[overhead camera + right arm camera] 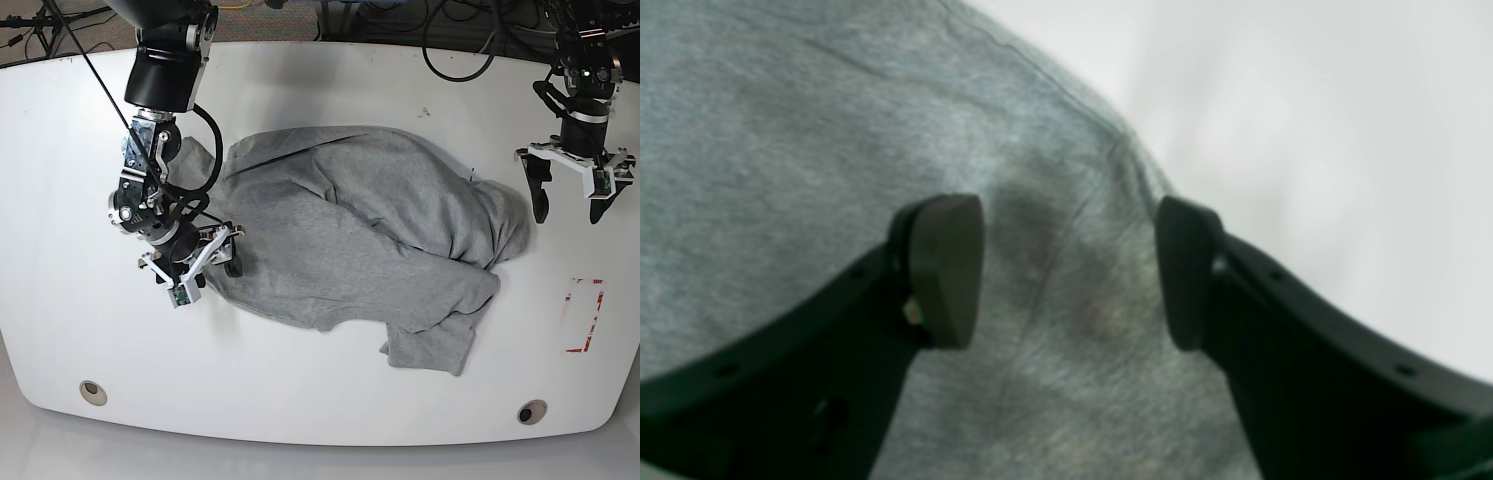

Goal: Fold the T-shirt properly
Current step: 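Pull the shirt edge outward with the right gripper to spread it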

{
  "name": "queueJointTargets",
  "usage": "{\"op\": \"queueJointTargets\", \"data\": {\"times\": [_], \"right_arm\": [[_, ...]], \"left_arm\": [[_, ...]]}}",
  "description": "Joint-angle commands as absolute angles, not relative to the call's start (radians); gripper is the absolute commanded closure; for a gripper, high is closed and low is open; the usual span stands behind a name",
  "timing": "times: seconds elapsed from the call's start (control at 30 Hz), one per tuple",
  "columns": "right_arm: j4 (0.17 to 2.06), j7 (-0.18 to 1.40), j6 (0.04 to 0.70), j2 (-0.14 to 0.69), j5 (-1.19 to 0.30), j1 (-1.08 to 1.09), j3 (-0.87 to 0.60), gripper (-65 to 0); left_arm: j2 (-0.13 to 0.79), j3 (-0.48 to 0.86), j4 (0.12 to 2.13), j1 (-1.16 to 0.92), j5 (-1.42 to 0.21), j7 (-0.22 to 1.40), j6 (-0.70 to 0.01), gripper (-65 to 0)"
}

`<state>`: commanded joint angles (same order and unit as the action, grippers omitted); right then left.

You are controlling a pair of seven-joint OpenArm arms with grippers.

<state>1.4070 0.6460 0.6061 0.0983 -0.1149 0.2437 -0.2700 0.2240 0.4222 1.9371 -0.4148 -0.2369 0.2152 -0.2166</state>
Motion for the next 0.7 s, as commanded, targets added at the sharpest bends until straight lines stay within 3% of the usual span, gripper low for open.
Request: {"op": "queueJointTargets", "data": {"times": [0.37,0.7], "right_arm": [[1.402,0.664,0.616,0.106,-0.111,0.246,-0.264,-35.1],[1.342,0.650,0.612,0.145,-0.110,0.272,-0.261,-37.3]], "left_arm": [[0.229,0.416,1.931,-0.411,-0.237,0.215,-0.218,-50.2],[0.223,0.417,1.942,-0.415,-0.234,0.211,-0.215,-50.3]]}}
